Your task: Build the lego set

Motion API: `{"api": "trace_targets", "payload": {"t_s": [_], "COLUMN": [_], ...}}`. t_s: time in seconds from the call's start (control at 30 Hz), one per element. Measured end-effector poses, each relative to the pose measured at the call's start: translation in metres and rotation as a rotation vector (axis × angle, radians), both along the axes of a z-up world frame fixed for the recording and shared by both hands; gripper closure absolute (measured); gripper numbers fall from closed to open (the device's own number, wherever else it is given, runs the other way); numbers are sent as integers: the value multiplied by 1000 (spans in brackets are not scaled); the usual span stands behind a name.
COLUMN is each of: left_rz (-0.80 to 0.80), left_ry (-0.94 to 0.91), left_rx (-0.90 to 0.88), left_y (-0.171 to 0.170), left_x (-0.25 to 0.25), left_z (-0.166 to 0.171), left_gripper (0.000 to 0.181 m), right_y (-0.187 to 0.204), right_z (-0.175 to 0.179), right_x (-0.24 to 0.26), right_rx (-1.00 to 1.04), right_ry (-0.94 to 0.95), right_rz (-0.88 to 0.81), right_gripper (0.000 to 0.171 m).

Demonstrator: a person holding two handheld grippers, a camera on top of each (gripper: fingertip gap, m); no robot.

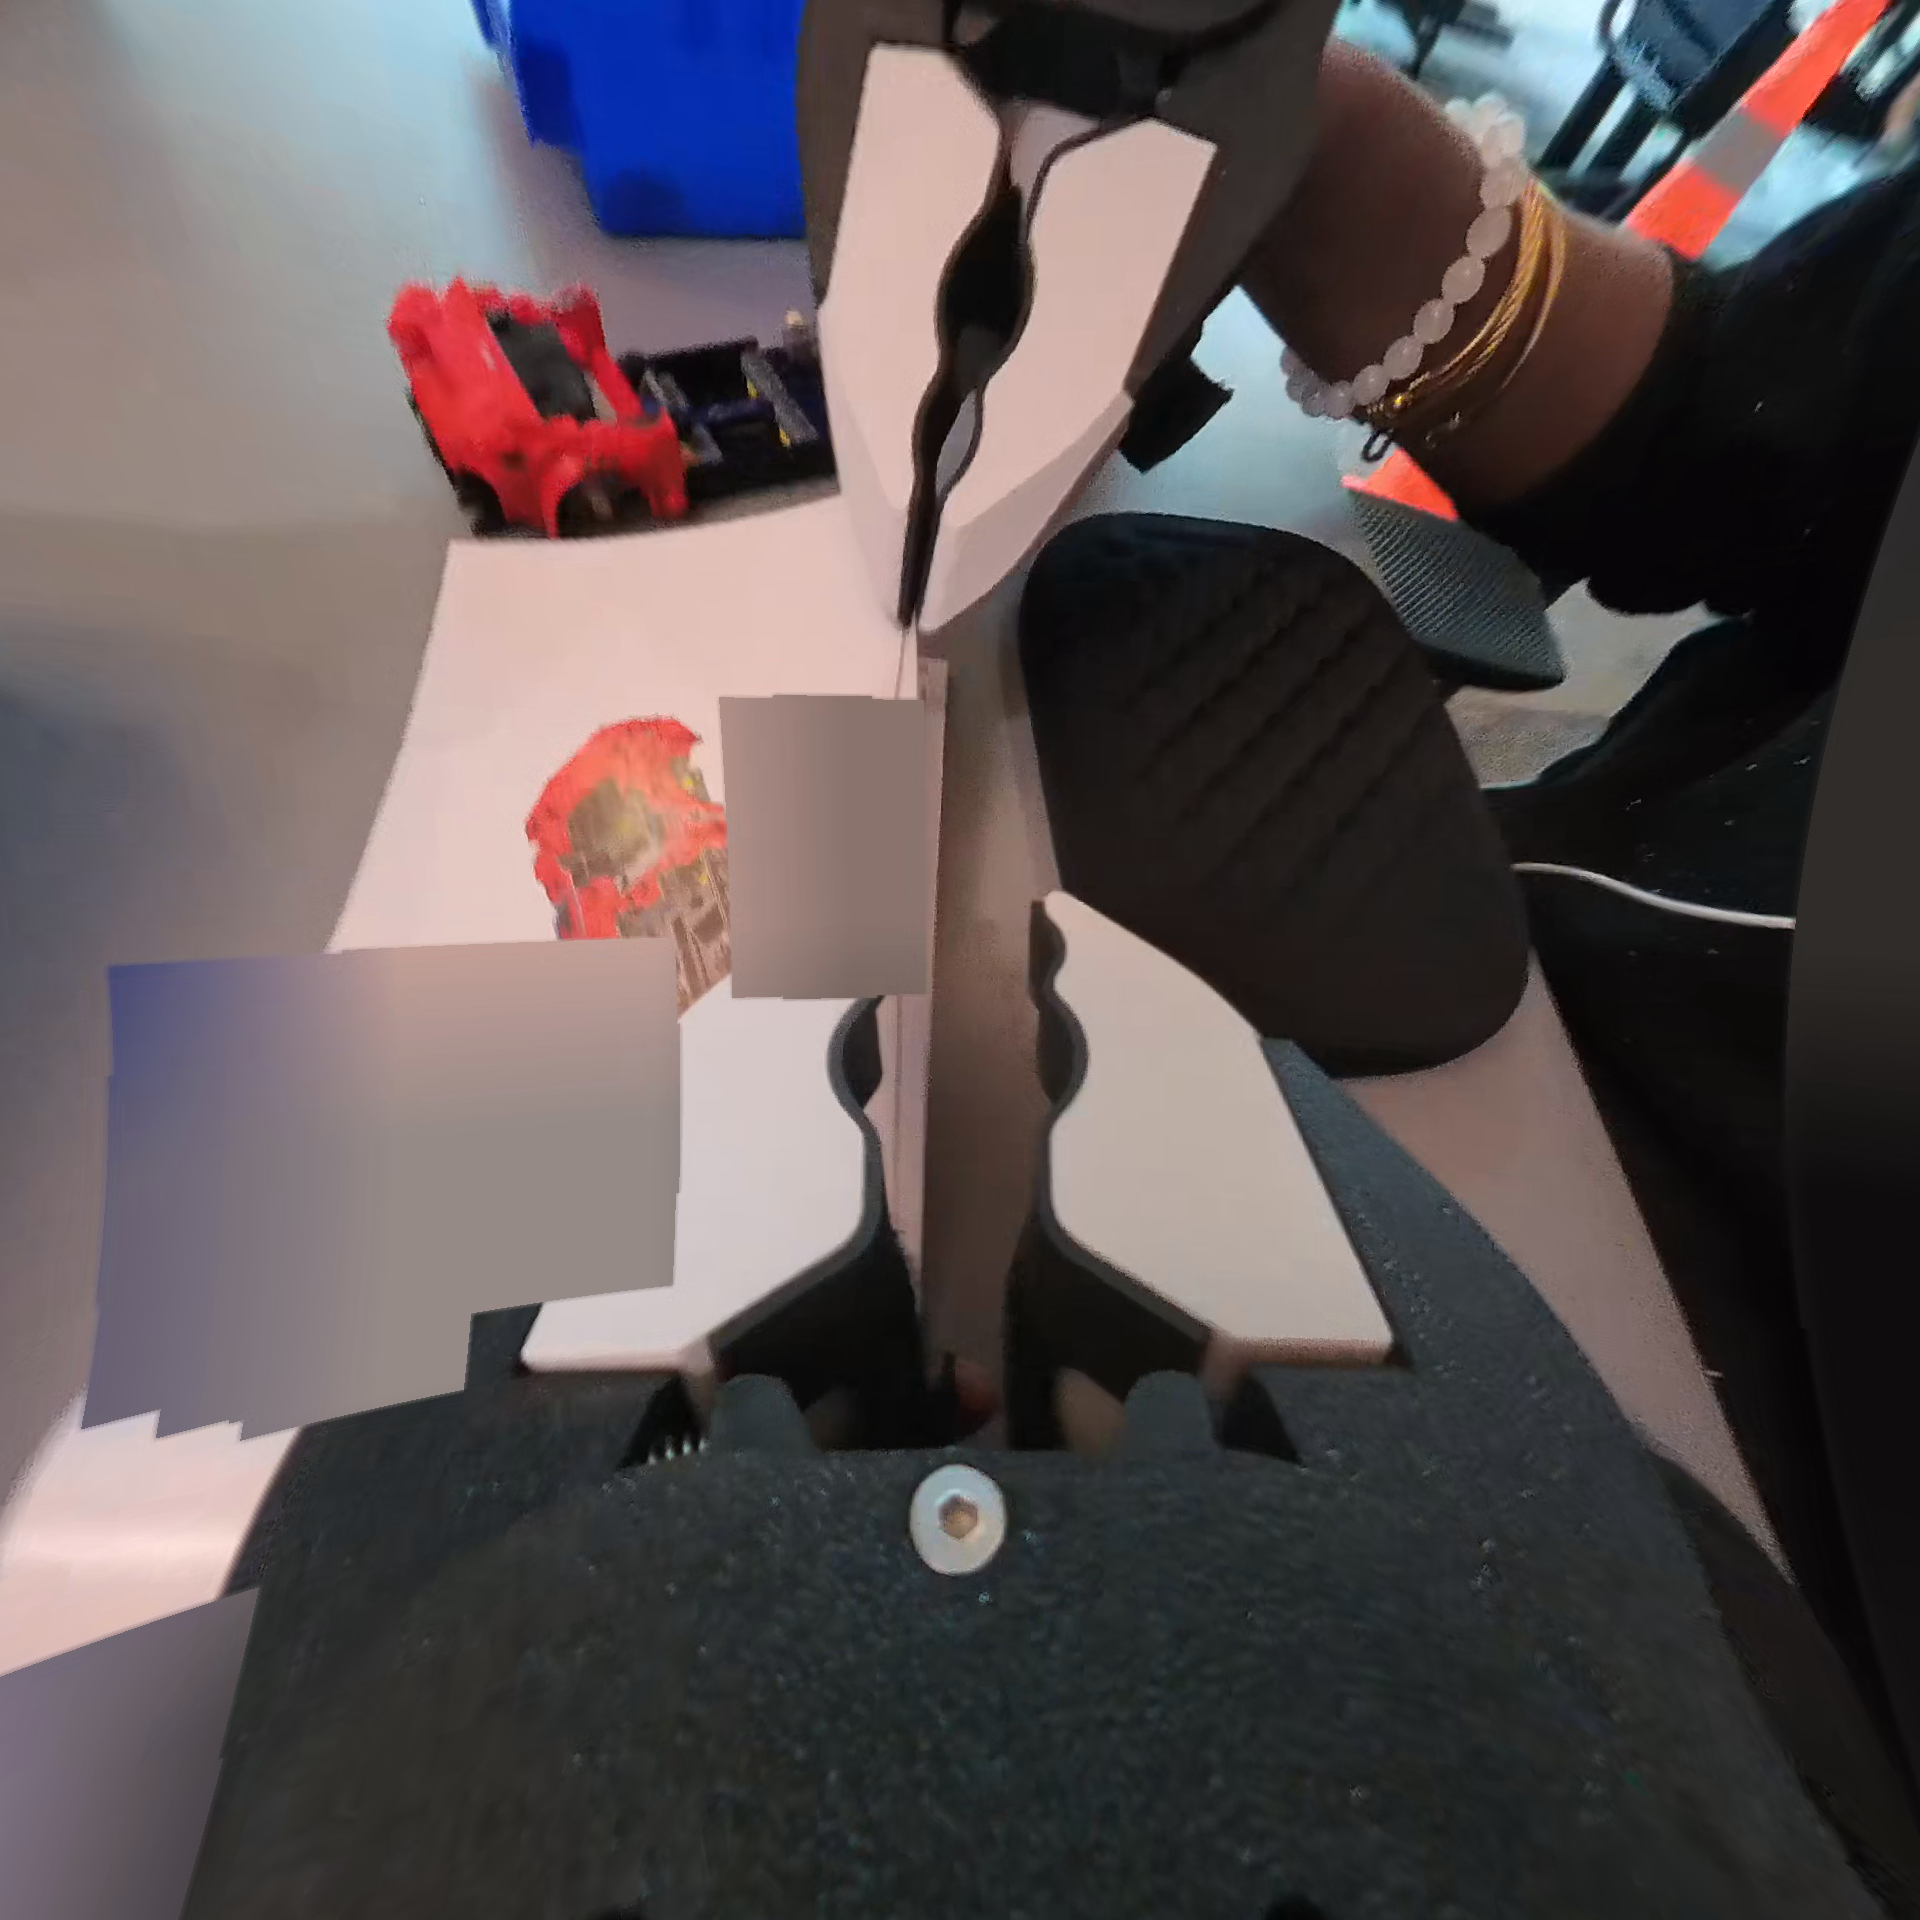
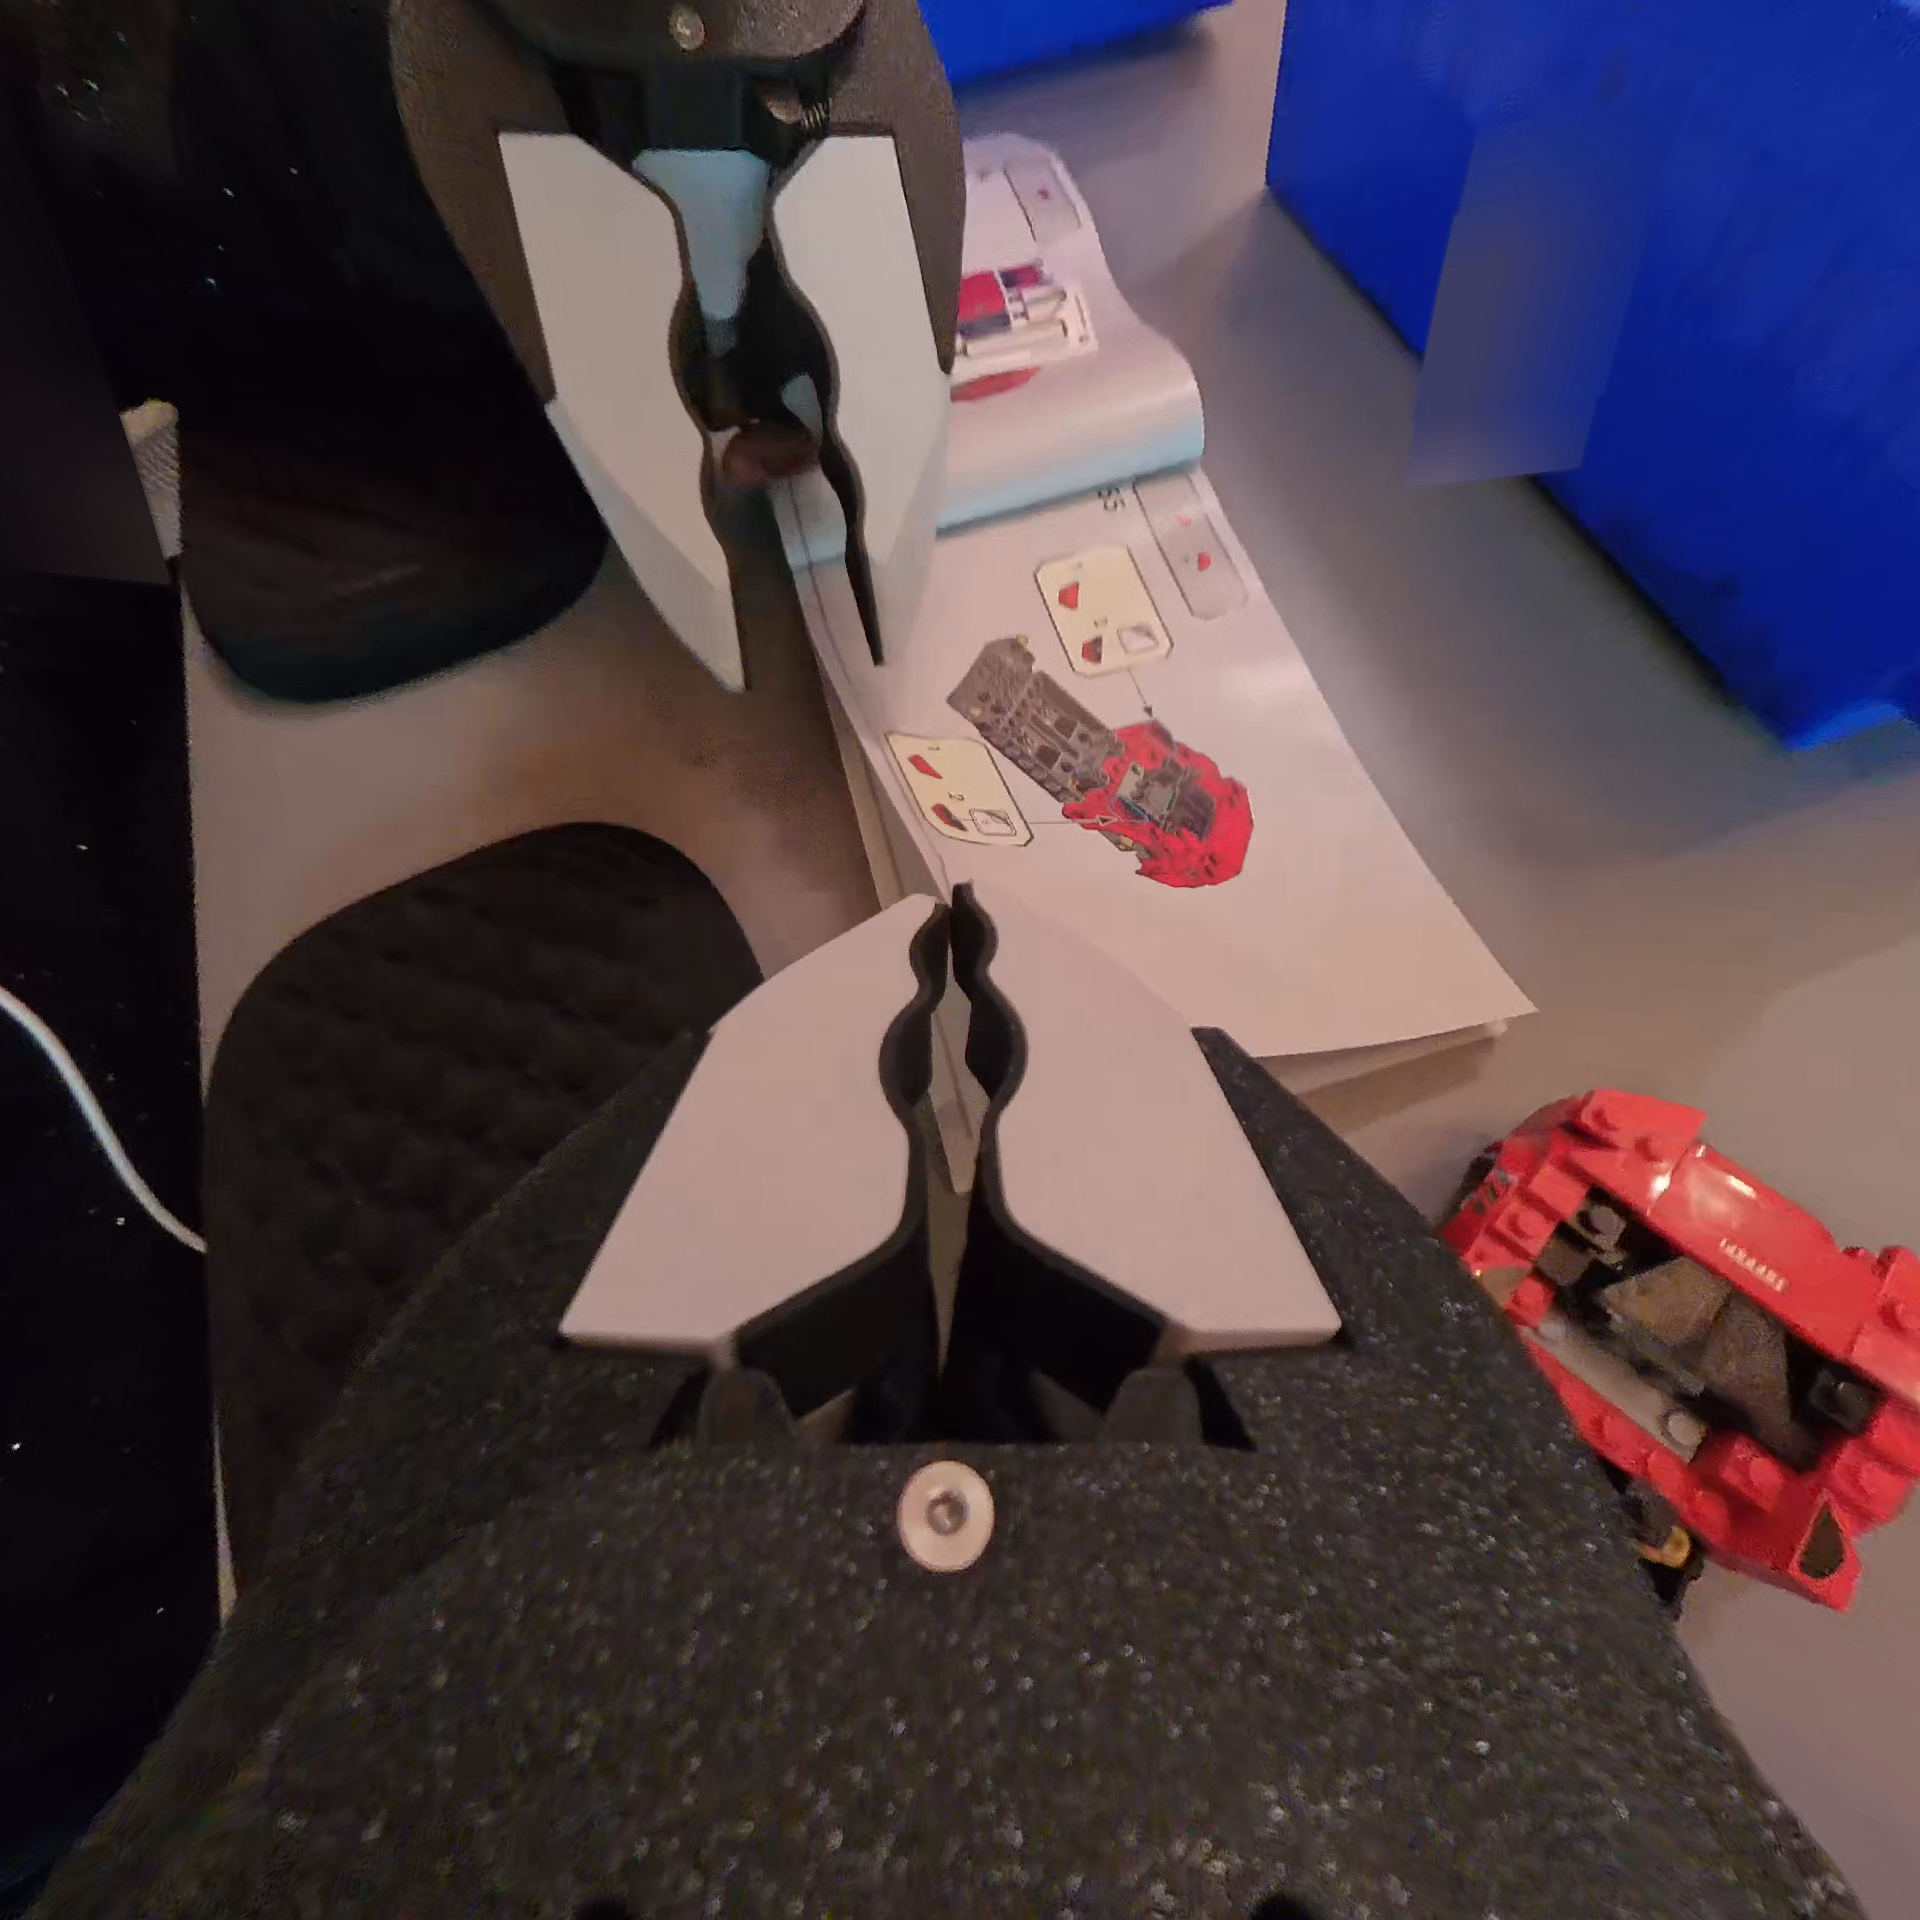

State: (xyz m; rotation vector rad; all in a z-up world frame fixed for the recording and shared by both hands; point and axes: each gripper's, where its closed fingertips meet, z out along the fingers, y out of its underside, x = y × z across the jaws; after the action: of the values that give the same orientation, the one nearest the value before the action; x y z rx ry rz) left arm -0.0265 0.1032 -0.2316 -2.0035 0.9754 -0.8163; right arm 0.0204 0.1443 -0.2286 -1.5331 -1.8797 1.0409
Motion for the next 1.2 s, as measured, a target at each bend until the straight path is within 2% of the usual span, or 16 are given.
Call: {"api": "trace_targets", "payload": {"t_s": [0.1, 0.17, 0.3, 1.2], "left_rz": [-11, -33, -60, -75], "left_ry": [86, 94, 33, -155], "left_rx": [112, 95, -8, -174], "left_y": [12, 16, 17, 14], "left_x": [3, 5, 10, 10], "left_z": [10, 9, 2, -1], "left_gripper": [170, 173, 173, 174], "right_y": [-2, -3, -3, -5], "right_z": [8, 12, 16, 12], "right_x": [-4, -6, -8, -4], "right_rx": [8, 3, -9, -5], "right_ry": [19, 25, 39, 23], "right_rz": [24, 37, 49, 75], "right_gripper": [170, 170, 170, 170]}}
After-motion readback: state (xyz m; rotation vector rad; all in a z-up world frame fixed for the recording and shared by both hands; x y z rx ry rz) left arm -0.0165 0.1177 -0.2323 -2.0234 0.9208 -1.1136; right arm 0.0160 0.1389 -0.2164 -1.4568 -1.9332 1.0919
